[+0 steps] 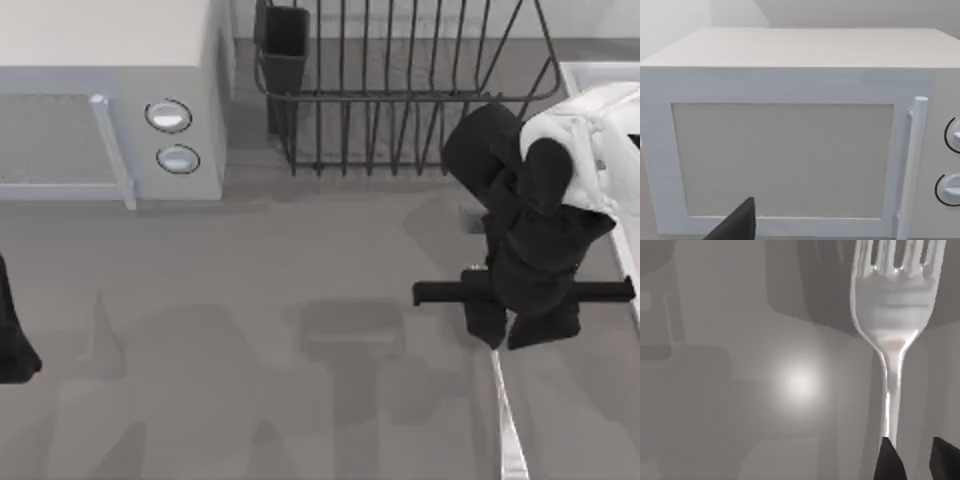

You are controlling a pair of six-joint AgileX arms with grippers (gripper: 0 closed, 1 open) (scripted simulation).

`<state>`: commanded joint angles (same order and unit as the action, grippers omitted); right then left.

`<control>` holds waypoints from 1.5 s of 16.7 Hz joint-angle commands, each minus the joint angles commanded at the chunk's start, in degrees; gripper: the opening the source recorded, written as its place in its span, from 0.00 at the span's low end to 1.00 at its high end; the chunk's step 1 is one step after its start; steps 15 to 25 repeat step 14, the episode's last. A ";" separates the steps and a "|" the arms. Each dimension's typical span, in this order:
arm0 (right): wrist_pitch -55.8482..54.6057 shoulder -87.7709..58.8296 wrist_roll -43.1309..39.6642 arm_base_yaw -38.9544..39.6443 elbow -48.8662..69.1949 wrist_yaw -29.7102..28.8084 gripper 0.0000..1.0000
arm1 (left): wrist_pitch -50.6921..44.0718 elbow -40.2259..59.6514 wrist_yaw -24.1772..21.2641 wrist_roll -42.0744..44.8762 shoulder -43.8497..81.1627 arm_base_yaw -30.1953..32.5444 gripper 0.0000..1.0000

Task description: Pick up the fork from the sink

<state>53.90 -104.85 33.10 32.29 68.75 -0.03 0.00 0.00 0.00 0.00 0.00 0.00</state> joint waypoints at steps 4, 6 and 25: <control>0.00 0.00 0.00 0.00 0.00 0.00 0.68 | 0.00 0.00 0.00 0.00 0.00 0.00 1.00; 0.00 0.00 0.00 0.00 0.00 0.00 0.83 | 0.00 0.00 0.00 0.00 0.00 0.00 1.00; 0.00 0.00 0.00 0.00 0.00 0.00 1.00 | 0.00 0.00 0.00 0.00 0.00 0.00 1.00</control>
